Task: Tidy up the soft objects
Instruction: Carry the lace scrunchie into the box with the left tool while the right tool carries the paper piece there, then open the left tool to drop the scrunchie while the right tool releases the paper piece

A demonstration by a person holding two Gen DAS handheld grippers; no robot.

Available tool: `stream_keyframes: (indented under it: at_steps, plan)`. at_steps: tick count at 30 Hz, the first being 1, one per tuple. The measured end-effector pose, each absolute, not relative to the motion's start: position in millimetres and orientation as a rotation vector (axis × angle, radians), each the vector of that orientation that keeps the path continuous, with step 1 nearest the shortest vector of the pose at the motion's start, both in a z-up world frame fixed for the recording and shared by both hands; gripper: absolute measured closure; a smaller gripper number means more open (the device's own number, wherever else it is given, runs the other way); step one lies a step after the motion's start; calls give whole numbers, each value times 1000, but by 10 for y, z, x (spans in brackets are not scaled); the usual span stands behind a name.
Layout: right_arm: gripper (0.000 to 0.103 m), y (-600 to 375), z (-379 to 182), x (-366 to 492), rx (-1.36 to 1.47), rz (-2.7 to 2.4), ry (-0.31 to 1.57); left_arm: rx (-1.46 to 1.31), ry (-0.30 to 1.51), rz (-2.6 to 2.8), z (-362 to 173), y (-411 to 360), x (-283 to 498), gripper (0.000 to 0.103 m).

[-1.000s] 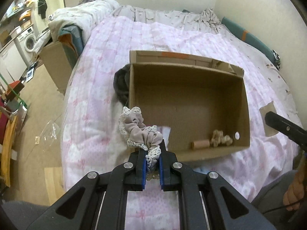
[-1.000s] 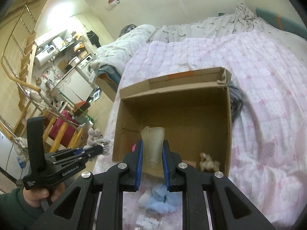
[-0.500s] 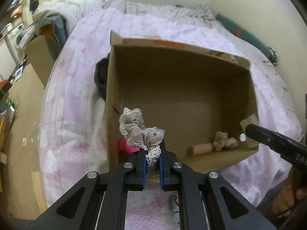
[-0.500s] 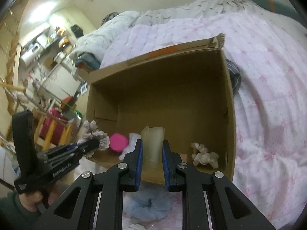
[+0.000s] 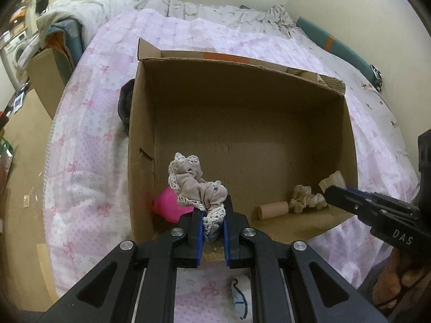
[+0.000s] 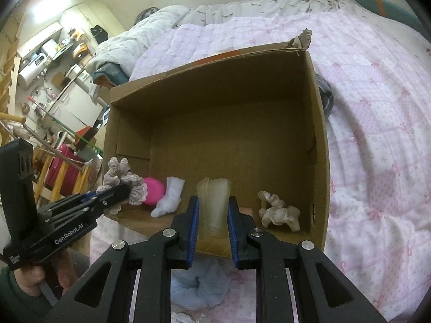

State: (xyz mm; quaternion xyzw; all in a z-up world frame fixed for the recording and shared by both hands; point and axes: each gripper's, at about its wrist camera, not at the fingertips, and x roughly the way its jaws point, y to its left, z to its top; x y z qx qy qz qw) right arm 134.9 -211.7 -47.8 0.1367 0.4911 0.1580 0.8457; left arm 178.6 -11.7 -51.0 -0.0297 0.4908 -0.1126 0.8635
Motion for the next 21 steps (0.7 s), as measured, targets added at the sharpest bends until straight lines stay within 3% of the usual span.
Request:
stream_keyframes:
  at_steps: [9,12,13,14,16,17,18,19,21]
  plan:
    - [80,-2057,-486,1370,287,338,1043,-79,1028,-249,-490,-111,1777,92]
    - [74,-2055,-482,1364,297,346,1041,-83,1036,-249,-497,-114,1780,90]
    - [67,-2060,-485,1371,305,347,1043,-86,1040,-252,-498,-119,1782,88]
    - [42,-2071,-489,1379,317,346,1047,-87,1043,-254,-498,-125,1781,86]
    - [19,-2107,-474,1378,347,337,1032,-76,1043,-253,-487,-142,1773,81]
    - [19,-2136,-448,1362,369,337,1003,-74,1042,-255,-482,-145,1772,78]
    - [19,-2154,-430,1363,378,336,992,-74,1044,-259,-476,-150,1772,67]
    - [19,-2167,-424,1369,381,333,991,-73,1047,-255,-473,-149,1773,49]
    - [19,-2201,-430,1378,395,320,992,-79,1030,-237,-444,-131,1762,37]
